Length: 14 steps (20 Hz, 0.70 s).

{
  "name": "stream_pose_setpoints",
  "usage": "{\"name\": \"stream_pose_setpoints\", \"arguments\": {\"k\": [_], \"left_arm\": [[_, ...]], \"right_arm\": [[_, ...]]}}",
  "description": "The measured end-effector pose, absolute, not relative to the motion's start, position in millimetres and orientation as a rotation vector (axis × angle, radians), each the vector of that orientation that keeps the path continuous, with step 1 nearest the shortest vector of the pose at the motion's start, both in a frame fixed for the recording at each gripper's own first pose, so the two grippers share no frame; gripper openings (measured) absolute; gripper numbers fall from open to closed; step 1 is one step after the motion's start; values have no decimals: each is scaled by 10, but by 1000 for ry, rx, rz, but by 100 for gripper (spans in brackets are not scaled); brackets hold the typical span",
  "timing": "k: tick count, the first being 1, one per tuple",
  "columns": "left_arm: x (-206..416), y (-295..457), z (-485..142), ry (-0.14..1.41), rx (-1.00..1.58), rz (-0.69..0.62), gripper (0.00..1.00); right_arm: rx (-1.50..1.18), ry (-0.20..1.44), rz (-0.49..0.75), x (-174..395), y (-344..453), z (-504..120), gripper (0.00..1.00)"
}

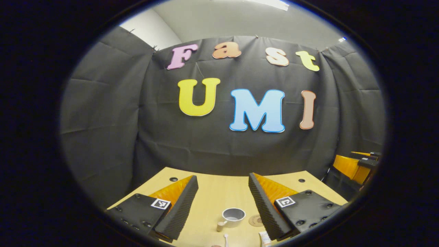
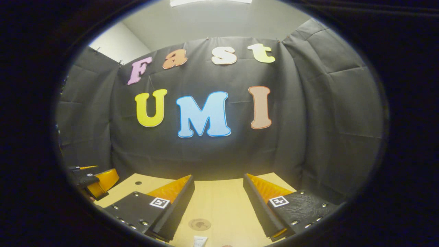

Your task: Put the toothbrush and toothpaste on the desktop into the cup, then pick up the cup and place it on the coaster on the desktop.

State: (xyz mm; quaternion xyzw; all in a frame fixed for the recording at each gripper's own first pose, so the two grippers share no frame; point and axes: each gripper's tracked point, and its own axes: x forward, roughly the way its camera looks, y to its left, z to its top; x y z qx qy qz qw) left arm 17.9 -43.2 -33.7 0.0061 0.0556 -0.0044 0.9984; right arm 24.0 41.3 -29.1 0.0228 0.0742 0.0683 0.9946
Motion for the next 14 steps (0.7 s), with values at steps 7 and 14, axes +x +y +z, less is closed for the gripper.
{"name": "stream_pose_setpoints", "arguments": {"k": [7, 14], "left_arm": [[303, -465, -818, 253, 44, -6, 100], [83, -344, -1901, 565, 59, 7, 96]], "right_arm": [[27, 323, 169, 336, 569, -760, 90], [-7, 660, 212, 160, 770, -1641, 90]]}}
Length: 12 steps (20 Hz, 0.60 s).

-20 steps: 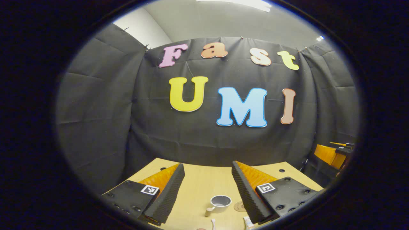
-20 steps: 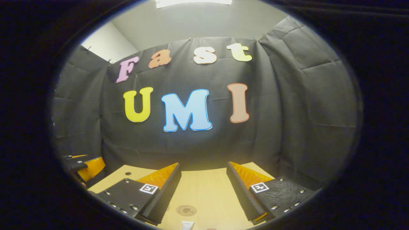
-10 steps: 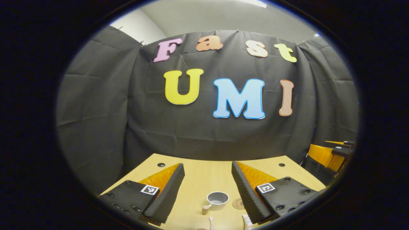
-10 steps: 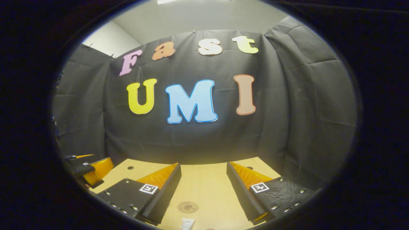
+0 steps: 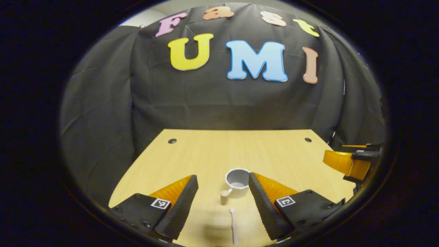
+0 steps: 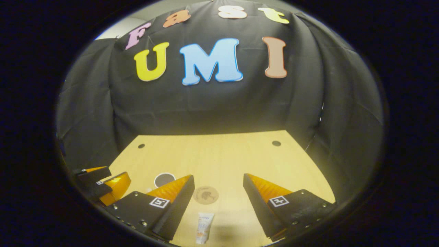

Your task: Put the toothbrush and toothpaste on the desktop into the cup, then pick up the cup and place it on the coaster on the desktop.

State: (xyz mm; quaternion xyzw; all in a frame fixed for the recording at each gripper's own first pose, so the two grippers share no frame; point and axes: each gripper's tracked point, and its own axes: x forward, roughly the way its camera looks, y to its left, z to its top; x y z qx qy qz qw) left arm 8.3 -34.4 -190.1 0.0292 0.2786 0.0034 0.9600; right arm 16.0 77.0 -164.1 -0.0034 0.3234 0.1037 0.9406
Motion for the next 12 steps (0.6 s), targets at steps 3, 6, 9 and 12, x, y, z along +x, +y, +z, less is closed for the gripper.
{"name": "stream_pose_setpoints", "arguments": {"k": [3, 6, 9, 12], "left_arm": [[-85, -357, -2365, 697, 29, -1, 100], [-243, -374, -2787, 820, -8, -10, 96], [-461, -339, -3177, 969, -19, -10, 100], [-558, -300, -3454, 1052, -4, -9, 98]], "right_arm": [[-16, 845, 236, -93, 851, -2154, 90], [17, 982, 253, -296, 938, -2544, 90], [29, 1078, 253, -491, 974, -2811, 92], [51, 1159, 245, -632, 1004, -3065, 93]]}}
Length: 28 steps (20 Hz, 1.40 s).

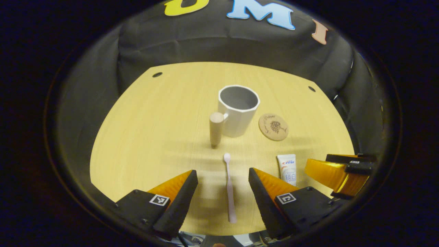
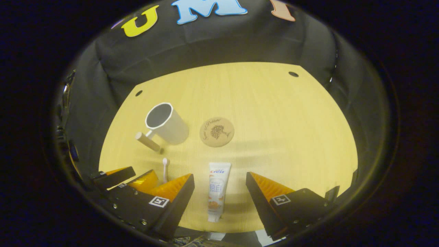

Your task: Put the toothbrush and toothpaste on the desktop into the cup, then pick up the cup and place it on the coaster on the desktop.

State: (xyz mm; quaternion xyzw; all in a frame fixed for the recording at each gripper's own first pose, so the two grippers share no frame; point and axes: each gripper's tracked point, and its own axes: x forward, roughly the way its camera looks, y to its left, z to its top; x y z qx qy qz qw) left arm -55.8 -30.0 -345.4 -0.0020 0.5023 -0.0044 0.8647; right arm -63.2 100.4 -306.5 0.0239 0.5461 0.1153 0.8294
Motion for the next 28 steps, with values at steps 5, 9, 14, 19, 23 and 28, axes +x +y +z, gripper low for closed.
{"name": "stream_pose_setpoints", "arguments": {"k": [5, 9, 14, 19, 23, 28], "left_arm": [[-621, -321, -3710, 1121, 21, -17, 98], [-689, -304, -3882, 1168, 28, -16, 98], [-764, -251, -4029, 1217, 34, 7, 98], [-795, -217, -4075, 1239, 60, 22, 96], [-785, -211, -4076, 1236, 57, 27, 96], [-705, -243, -4064, 1211, 71, 8, 80]], "right_arm": [[33, 1236, 240, -755, 1013, -3317, 93], [11, 1287, 255, -855, 1049, -3481, 93], [-30, 1332, 272, -959, 1072, -3644, 93], [-56, 1372, 275, -1064, 1045, -3794, 93], [-97, 1375, 265, -1080, 1002, -3835, 90], [-157, 1414, 240, -1118, 907, -3853, 77]]}}
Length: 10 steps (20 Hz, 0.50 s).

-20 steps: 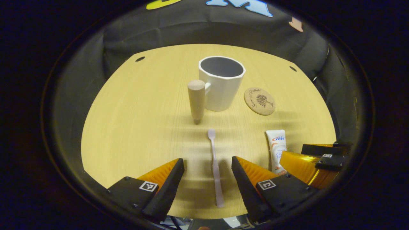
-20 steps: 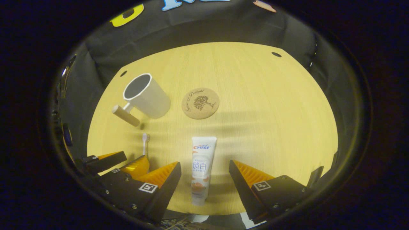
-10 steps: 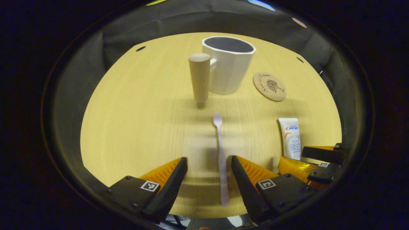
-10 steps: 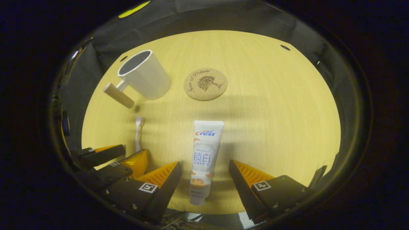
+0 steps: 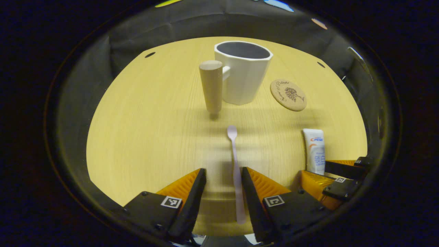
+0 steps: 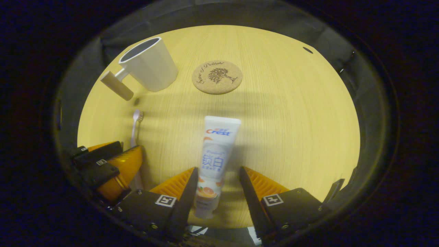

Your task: Put the toothbrush and toothpaste on the desktop into the cup, then pick up the cup and place it on the coaster on the desktop.

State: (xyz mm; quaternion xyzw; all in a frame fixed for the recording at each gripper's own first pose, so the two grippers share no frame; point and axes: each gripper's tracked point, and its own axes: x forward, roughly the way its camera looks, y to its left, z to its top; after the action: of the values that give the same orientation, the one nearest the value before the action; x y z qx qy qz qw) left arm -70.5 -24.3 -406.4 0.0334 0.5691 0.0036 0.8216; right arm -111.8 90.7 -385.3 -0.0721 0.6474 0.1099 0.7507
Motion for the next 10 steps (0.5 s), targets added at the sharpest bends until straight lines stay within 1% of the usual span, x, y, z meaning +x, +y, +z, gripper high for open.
{"name": "stream_pose_setpoints", "arguments": {"k": [1, 2, 3, 4, 5, 6, 7, 8, 9, 10], "left_arm": [[-695, -263, -4065, 1206, 77, 0, 68], [-651, -288, -4055, 1202, 82, -9, 57], [-640, -299, -4064, 1193, 88, -12, 46], [-651, -301, -4084, 1204, 100, -12, 20], [-624, -306, -4077, 1190, 104, -18, 20], [-645, -316, -4076, 1203, 101, -15, 13], [-605, -321, -4052, 1185, 89, -12, 13], [-624, -300, -4089, 1206, 83, -8, 7], [-611, -310, -4059, 1196, 86, -16, 7], [-611, -307, -4058, 1203, 85, -18, 7]], "right_arm": [[-148, 1428, 236, -1133, 908, -3891, 56], [-148, 1432, 232, -1116, 898, -3870, 53], [-132, 1424, 207, -1090, 864, -3751, 53], [-116, 1433, 204, -1100, 861, -3854, 26], [-114, 1443, 214, -1111, 868, -3848, 26], [-118, 1445, 225, -1102, 869, -3846, 26], [-96, 1412, 216, -1056, 861, -3798, 26], [-76, 1442, 219, -1087, 870, -3755, 12], [-57, 1442, 219, -1086, 879, -3843, 12], [-48, 1437, 224, -1072, 868, -3787, 12]]}}
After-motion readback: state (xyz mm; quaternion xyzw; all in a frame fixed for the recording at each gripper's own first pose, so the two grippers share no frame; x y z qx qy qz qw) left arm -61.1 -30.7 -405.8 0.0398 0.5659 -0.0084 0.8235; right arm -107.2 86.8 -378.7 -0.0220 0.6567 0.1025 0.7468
